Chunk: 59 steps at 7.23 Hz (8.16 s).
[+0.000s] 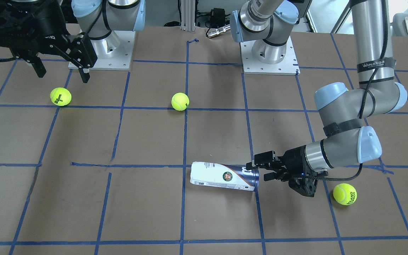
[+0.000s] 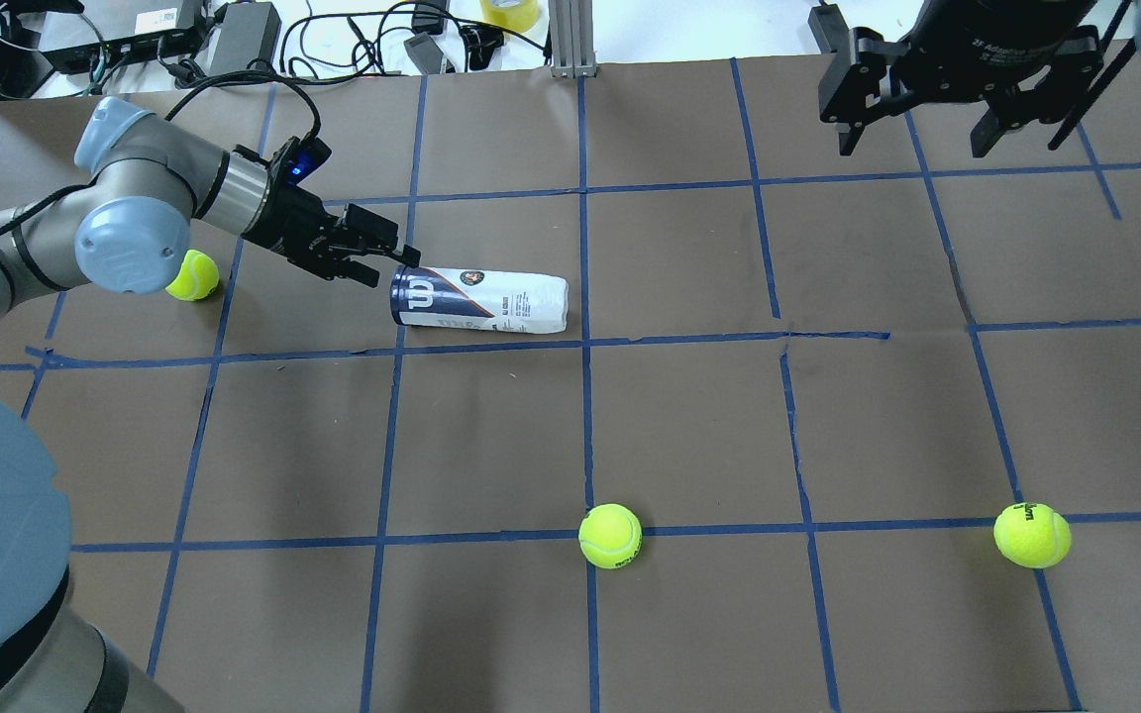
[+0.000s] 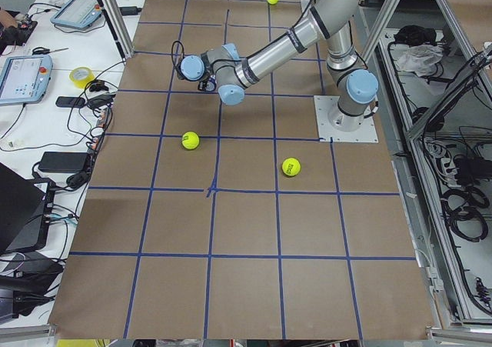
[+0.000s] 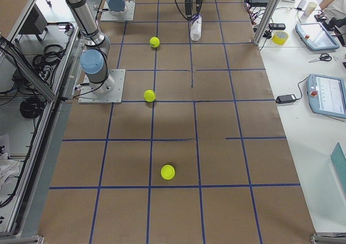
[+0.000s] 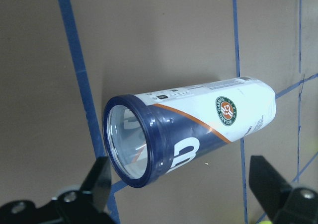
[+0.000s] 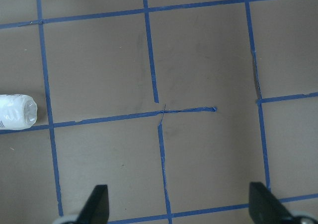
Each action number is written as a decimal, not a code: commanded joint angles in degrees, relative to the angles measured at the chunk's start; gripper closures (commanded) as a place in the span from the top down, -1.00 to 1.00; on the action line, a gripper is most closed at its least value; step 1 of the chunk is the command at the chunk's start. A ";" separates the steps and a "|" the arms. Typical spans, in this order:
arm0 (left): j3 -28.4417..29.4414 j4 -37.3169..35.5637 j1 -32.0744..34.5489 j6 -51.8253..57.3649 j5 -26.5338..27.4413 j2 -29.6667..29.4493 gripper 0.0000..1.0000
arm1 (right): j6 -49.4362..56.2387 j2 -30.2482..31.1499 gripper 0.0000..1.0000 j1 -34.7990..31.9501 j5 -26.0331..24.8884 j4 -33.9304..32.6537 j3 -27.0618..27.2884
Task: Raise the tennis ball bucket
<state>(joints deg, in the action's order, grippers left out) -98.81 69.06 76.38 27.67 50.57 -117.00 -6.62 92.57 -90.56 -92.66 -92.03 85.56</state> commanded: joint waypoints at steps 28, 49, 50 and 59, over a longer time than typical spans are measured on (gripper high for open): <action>20.66 0.38 20.37 -27.14 38.61 2.40 -1.00 | -0.24 -0.46 1.00 0.12 -0.33 0.10 2.59; 20.10 21.03 10.39 -20.29 38.29 16.70 1.00 | -0.24 -0.46 1.00 0.12 -0.33 0.01 3.39; 17.71 20.86 9.85 -20.28 38.29 19.24 1.00 | -0.24 -0.46 1.00 0.12 -0.41 0.10 3.39; 11.18 21.03 7.29 -20.28 38.12 24.54 1.00 | -0.32 -0.46 1.00 0.12 -0.06 0.10 3.39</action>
<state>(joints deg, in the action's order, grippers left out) -87.67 90.09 83.73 7.38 88.71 -92.45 -6.94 92.11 -90.44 -92.73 -91.94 88.95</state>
